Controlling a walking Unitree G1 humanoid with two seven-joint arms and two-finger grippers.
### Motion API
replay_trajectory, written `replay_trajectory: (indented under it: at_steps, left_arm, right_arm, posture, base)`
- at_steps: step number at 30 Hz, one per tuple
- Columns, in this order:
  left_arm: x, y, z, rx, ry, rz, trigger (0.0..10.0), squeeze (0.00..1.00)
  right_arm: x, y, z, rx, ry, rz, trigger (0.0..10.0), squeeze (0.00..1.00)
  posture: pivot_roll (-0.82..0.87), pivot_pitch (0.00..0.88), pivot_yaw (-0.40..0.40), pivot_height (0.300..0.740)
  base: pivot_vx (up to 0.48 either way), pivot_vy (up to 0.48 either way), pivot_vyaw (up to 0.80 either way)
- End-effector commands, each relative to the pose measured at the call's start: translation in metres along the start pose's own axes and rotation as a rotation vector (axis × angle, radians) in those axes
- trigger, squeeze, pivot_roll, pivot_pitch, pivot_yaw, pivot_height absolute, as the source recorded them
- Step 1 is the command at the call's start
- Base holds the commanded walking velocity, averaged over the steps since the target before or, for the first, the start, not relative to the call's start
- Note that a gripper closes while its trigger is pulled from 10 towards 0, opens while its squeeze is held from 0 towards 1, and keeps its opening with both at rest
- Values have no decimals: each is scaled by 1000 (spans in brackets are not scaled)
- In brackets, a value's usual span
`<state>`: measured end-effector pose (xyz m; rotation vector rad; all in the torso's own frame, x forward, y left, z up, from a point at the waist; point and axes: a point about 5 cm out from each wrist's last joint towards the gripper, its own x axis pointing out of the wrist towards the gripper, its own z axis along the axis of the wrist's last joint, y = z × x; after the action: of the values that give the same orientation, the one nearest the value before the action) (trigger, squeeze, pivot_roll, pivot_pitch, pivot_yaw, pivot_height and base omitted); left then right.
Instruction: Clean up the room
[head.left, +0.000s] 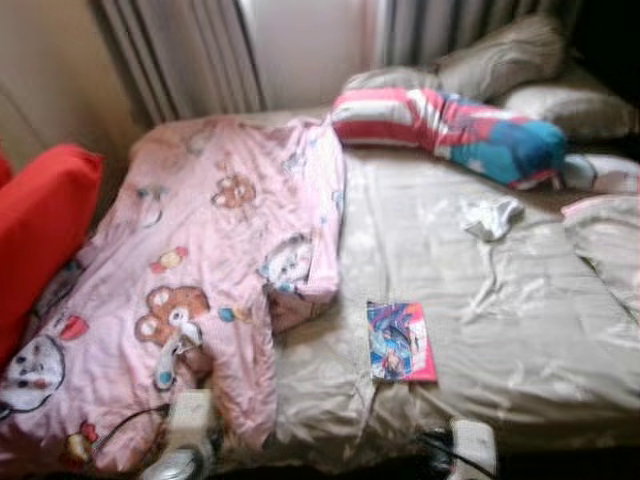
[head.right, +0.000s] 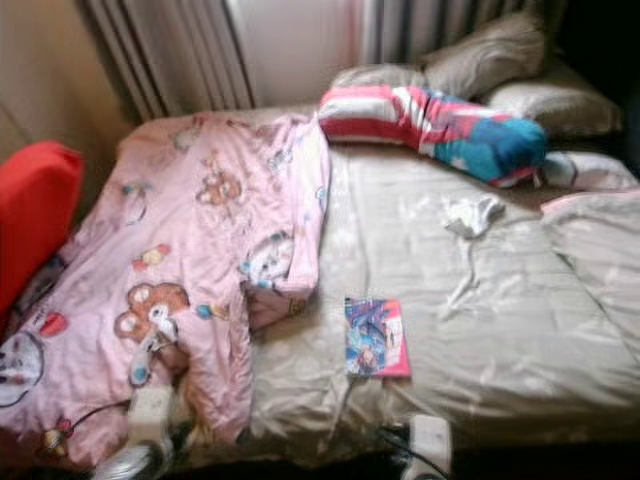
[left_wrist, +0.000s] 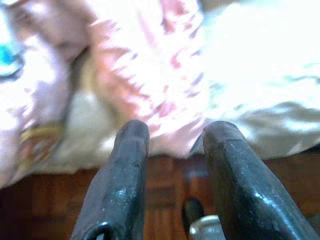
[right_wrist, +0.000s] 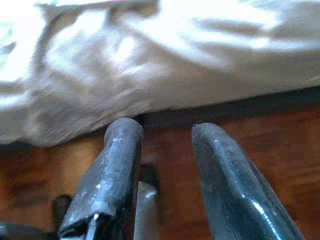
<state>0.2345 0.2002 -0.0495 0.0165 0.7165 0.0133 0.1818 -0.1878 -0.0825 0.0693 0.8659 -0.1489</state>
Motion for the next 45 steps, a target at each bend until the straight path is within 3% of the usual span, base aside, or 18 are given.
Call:
replay_trajectory:
  at_steps: [1,8,28,40,45]
  left_arm:
    - [-6,15,-16,11,59,38,10000,0]
    - [-6,15,-16,20,62,42,10000,0]
    - [-6,12,-16,3,61,33,10000,0]
    - [0,10,11,7,-58,18,10000,0]
    - [2,10,28,-43,-140,23,10000,0]
  right_arm:
    - [-1,11,-6,9,13,23,10000,0]
    - [-1,11,-4,11,6,24,10000,0]
    - [-1,14,-5,-20,17,42,10000,0]
    - [3,16,21,-18,-97,50,10000,0]
    - [4,25,41,-42,-203,92,10000,0]
  posture:
    - [-54,18,77,740]
    - [-54,20,76,740]
    - [-51,32,72,740]
    - [-54,48,66,740]
    - [-58,57,64,740]
  base:
    - [0,0,0]
    - [0,0,0]
    - [260,0,0]
    - [0,0,0]
    - [0,0,0]
